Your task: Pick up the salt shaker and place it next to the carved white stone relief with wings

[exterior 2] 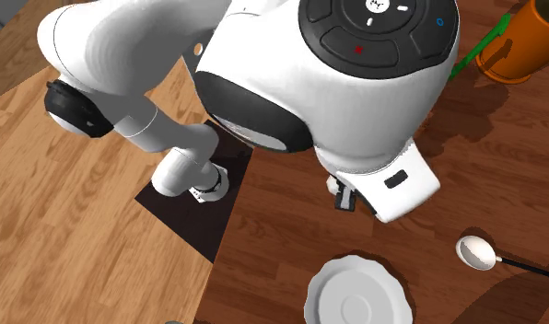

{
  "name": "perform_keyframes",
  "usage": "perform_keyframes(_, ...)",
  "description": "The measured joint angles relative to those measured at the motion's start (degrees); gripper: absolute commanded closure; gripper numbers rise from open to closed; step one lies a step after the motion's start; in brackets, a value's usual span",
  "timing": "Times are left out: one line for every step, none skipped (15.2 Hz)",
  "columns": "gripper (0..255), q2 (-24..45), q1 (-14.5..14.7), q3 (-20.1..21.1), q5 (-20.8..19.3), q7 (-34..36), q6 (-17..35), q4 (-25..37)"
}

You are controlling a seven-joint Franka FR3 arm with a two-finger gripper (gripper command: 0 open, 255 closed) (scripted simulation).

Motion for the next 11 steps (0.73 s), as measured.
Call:
perform_keyframes(255, 0.3, -0.4, -1.1, -0.1, -1.4, -0.2, 0.2)
perform_keyframes(255, 0.7, -0.7, -2.2, -0.3, -2.8, -0.7, 0.8)
perform_keyframes(255, 1.4, -1.1, -3.2, -0.4, -4.1, -0.9, 1.5)
perform_keyframes(255, 1.9, -1.4, -4.2, -0.5, -5.4, -1.3, 2.0)
perform_keyframes(255, 2.2, -1.8, -5.2, -0.6, -6.7, -1.4, 2.2)
perform_keyframes(255, 3.2, -2.2, -6.4, -0.7, -8.4, -1.5, 3.0)
perform_keyframes(255, 3.7, -2.5, -7.3, -0.7, -9.6, -1.7, 3.4)
perform_keyframes(255, 4.3, -2.9, -8.4, -0.7, -11.0, -2.3, 4.4)
perform_keyframes(255, 5.6, -3.3, -9.5, -0.7, -12.3, -3.0, 6.1)
perform_keyframes(255, 6.8, -3.6, -10.4, -0.6, -13.6, -3.2, 7.2)
perform_keyframes(255, 8.0, -4.0, -11.4, -0.5, -14.9, -3.4, 8.4)
